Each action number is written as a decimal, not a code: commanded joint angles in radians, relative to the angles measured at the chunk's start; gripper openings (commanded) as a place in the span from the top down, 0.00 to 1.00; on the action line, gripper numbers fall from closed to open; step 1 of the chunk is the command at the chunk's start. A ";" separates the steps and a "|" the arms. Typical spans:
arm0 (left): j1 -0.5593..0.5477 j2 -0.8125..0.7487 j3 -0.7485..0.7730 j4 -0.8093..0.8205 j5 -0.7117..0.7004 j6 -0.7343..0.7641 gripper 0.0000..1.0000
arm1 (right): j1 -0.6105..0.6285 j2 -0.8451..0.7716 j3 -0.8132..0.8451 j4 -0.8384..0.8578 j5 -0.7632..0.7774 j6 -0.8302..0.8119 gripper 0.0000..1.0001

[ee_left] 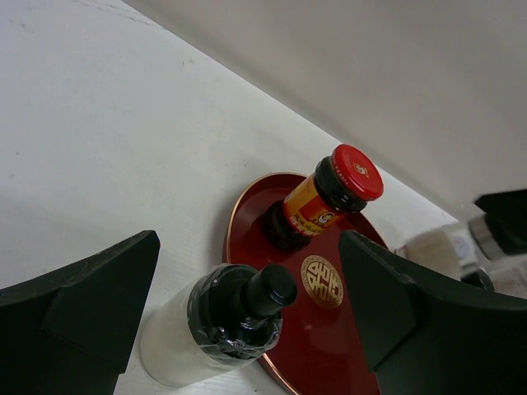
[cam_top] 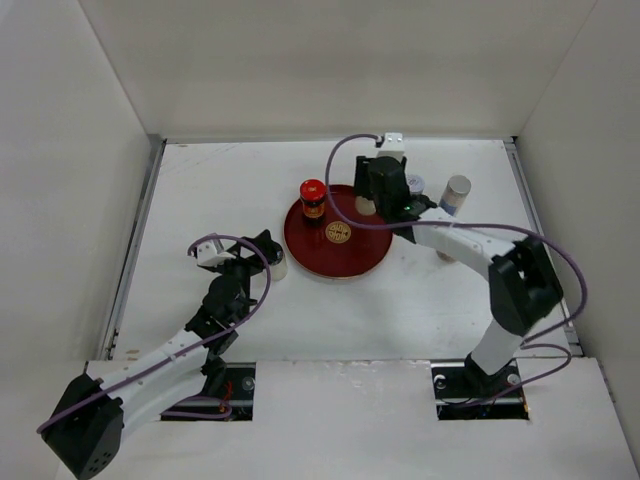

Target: Organize the condiment bottles

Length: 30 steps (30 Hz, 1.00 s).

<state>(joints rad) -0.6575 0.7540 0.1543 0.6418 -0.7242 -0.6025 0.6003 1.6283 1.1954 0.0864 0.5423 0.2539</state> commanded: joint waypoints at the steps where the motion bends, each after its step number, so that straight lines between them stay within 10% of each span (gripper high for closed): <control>1: -0.009 -0.013 0.008 0.044 0.014 -0.005 0.08 | 0.011 0.115 0.151 0.124 -0.051 -0.010 0.44; 13: -0.012 0.033 0.019 0.050 0.028 -0.006 0.07 | 0.019 0.383 0.365 0.107 -0.094 -0.008 0.41; 18: -0.012 0.054 0.025 0.059 0.031 0.000 0.07 | 0.032 0.397 0.357 0.107 -0.094 0.016 0.17; 30: -0.053 0.047 0.154 -0.167 0.008 0.089 0.13 | 0.037 0.024 0.150 0.107 -0.094 0.047 0.00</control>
<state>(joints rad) -0.6979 0.8047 0.2363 0.5591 -0.7033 -0.5491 0.6250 1.8149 1.4021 0.1242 0.4389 0.2832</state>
